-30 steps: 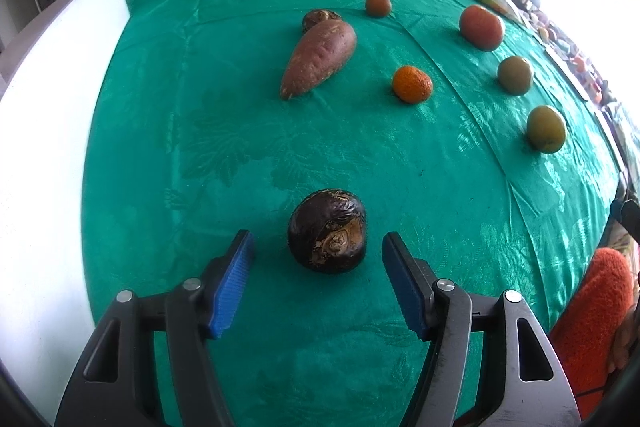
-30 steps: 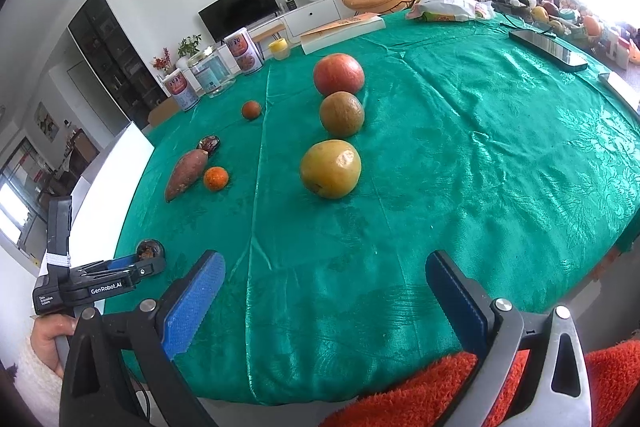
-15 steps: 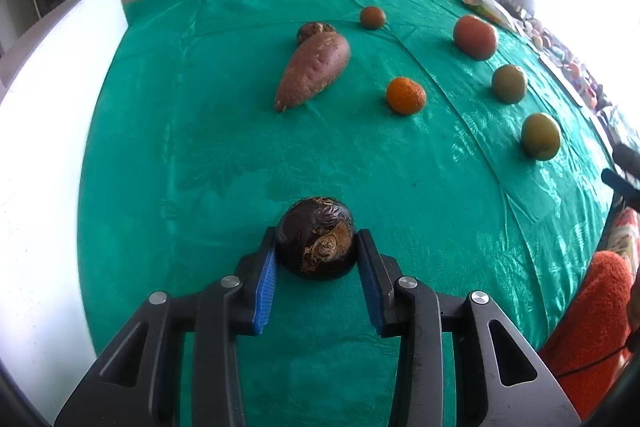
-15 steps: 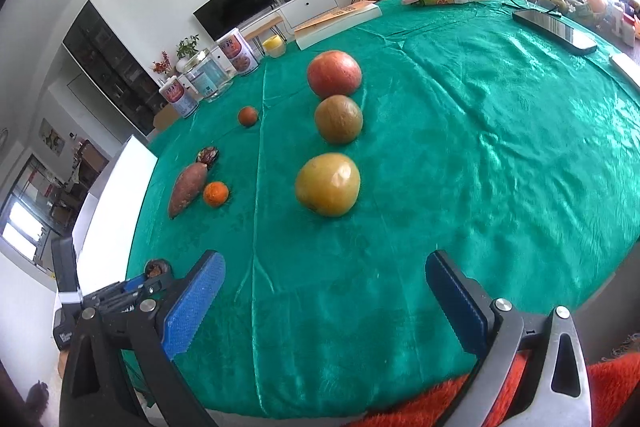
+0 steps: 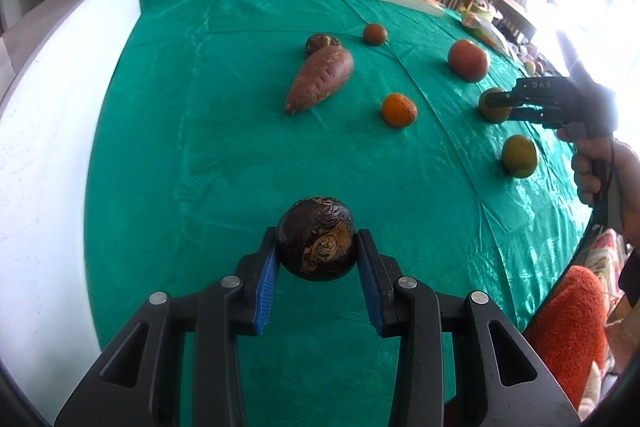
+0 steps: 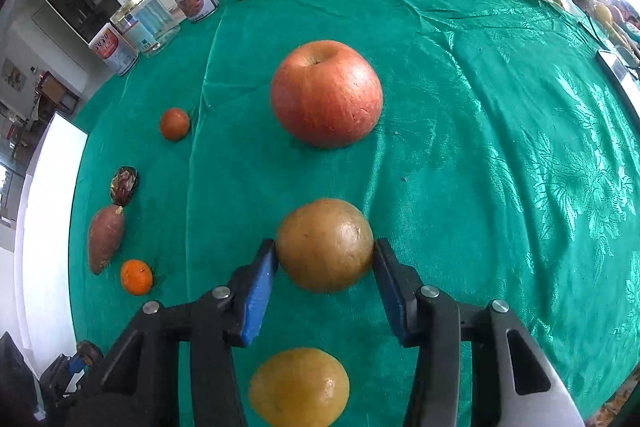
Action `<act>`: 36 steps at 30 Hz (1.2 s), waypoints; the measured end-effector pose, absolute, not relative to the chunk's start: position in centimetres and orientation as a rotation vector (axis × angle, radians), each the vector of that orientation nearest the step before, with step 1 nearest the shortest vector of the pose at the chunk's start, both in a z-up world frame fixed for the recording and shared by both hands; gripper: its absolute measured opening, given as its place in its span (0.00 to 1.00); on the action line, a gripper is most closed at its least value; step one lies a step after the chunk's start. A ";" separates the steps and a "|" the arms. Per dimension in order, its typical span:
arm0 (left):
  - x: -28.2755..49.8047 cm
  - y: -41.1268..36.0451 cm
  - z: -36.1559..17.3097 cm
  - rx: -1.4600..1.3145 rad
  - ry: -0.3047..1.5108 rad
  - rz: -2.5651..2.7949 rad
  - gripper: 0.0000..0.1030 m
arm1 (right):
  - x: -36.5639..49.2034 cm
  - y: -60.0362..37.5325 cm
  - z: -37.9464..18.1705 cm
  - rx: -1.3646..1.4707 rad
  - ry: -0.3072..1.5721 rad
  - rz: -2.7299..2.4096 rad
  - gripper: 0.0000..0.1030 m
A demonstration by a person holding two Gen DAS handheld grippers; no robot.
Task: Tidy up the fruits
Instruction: 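Carry both fruits over the white box and open both tools to release them, then withdraw both tools from the box back over the table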
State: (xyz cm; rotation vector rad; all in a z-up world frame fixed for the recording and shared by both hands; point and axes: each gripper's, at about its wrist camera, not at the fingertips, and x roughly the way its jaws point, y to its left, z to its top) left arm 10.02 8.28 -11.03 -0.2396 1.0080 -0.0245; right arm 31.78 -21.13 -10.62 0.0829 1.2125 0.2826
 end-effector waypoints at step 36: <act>-1.9 32.2 -5.8 -0.493 0.880 0.542 0.63 | 10.2 16.2 -2.2 -0.144 1.085 1.146 0.63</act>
